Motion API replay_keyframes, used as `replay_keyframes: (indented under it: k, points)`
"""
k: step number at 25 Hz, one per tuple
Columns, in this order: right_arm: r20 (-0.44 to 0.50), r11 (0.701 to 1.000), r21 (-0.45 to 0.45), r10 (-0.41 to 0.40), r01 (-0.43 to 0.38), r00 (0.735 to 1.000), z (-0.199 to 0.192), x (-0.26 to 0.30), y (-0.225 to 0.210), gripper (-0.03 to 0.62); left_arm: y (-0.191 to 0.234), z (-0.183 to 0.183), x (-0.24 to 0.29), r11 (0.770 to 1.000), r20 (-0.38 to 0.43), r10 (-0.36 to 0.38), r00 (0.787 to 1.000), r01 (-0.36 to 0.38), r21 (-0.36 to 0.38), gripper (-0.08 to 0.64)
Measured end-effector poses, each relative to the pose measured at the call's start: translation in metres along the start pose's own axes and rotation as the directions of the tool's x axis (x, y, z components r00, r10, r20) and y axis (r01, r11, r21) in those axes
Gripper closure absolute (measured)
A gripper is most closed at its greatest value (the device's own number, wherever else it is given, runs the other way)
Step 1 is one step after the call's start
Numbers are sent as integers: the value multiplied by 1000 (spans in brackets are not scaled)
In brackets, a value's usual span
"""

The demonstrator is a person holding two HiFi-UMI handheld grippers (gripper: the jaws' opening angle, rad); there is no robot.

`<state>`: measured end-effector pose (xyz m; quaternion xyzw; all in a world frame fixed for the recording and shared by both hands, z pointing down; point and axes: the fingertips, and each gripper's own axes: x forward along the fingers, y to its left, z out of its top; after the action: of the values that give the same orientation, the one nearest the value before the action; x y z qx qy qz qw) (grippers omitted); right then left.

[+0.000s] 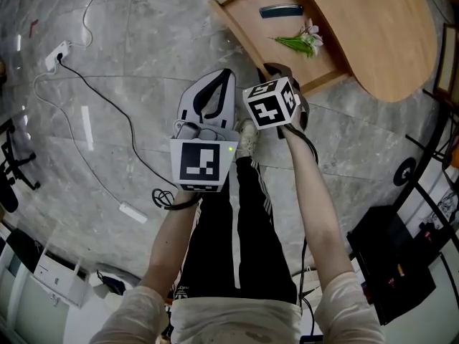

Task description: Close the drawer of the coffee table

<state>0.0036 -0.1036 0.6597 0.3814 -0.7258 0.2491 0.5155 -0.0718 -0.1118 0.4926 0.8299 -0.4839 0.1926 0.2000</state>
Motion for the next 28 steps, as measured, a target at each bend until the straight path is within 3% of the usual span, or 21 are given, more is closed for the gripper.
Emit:
replay_keyframes:
  k: [11, 28]
  points:
    - [-34, 1000, -21, -4, 3, 999, 0, -3, 1, 523, 9, 5, 5, 1000, -7, 6, 1000, -6, -6, 551]
    - [17, 997, -25, -70, 70, 997, -1, -49, -32, 523, 2, 16, 23, 999, -39, -14, 999, 16, 33, 551]
